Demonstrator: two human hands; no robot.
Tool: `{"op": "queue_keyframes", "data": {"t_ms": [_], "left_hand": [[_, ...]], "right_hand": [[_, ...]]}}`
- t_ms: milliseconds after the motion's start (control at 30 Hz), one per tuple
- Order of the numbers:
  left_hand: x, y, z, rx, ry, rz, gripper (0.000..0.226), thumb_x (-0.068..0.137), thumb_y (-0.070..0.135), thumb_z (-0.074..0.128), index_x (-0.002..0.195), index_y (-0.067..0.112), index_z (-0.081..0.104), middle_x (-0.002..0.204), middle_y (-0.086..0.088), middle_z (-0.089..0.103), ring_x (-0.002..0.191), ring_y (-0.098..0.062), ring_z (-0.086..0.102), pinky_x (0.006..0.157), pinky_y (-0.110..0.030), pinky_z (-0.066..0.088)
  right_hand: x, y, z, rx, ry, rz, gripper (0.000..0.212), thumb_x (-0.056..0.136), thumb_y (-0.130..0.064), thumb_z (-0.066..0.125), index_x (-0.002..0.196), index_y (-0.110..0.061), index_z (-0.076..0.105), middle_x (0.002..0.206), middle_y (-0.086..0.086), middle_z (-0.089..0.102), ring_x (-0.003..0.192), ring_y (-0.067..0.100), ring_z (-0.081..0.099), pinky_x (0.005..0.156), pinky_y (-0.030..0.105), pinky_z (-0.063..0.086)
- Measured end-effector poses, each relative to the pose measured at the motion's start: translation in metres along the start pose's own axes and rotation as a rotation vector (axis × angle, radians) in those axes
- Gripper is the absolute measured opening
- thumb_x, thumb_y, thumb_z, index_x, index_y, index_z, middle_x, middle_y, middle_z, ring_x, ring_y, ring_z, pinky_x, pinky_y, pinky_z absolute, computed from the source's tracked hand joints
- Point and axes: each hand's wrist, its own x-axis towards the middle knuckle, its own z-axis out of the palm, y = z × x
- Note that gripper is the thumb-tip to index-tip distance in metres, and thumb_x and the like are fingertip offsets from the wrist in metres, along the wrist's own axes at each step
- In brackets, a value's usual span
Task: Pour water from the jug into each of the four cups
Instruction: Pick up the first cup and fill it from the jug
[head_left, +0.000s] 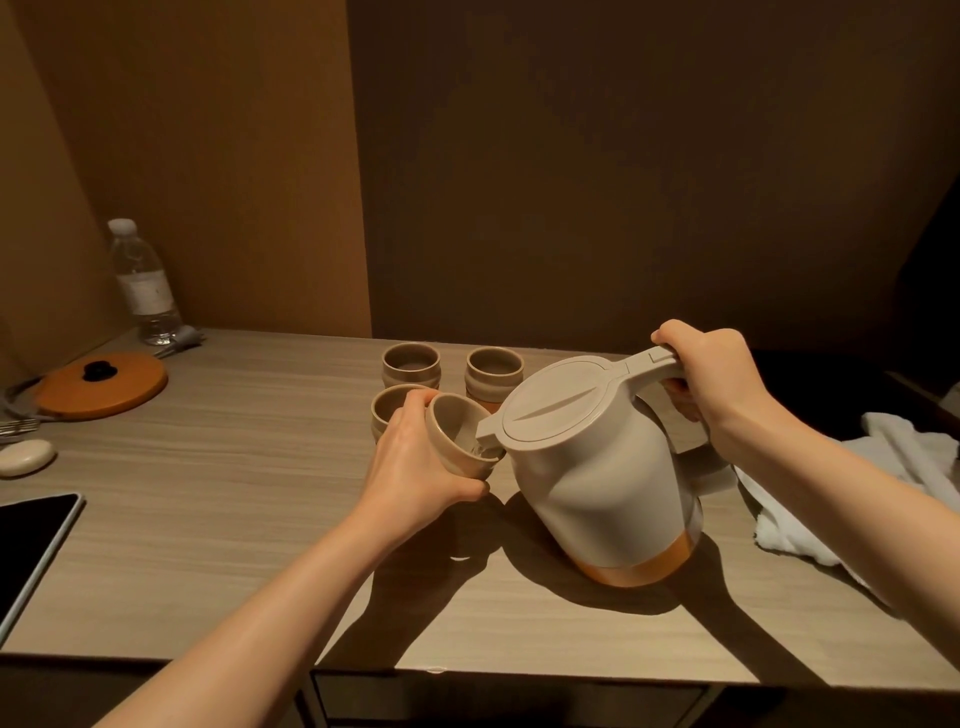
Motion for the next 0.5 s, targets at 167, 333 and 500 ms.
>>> {"op": "queue_keyframes", "data": {"t_ms": [167,333,500], "left_hand": [[-0.0004,-0.0018,0.0007,-0.003,0.005,-0.005,0.101,0.044,0.033,0.093,0.128,0.029,0.038,0.123,0.007,0.051,0.113,-0.014,0.051,0.090,-0.034,0.052],[-0.0019,-0.0028,0.0020,-0.009,0.014,-0.019,0.103,0.044,0.034,0.094,0.130,0.028,0.038,0.124,0.007,0.052,0.115,-0.014,0.051,0.092,-0.038,0.053],[-0.0038,-0.0013,0.0024,-0.026,0.022,-0.016,0.101,0.046,0.032,0.094,0.130,0.028,0.037,0.125,0.006,0.051,0.116,-0.014,0.050,0.093,-0.036,0.052]], "right_hand": [[0.0006,0.0001,0.0008,-0.004,-0.003,0.000,0.037,0.085,-0.027,0.053,0.052,-0.010,0.048,0.045,0.001,0.042,0.035,0.005,0.035,0.041,0.024,0.027],[0.0012,-0.0007,0.0012,0.001,-0.011,-0.005,0.037,0.084,-0.026,0.053,0.051,-0.010,0.047,0.046,0.004,0.040,0.033,0.006,0.033,0.041,0.024,0.026],[0.0010,-0.0007,0.0010,0.007,-0.003,0.003,0.038,0.084,-0.026,0.053,0.051,-0.010,0.047,0.043,0.000,0.041,0.033,0.005,0.034,0.040,0.023,0.027]]}}
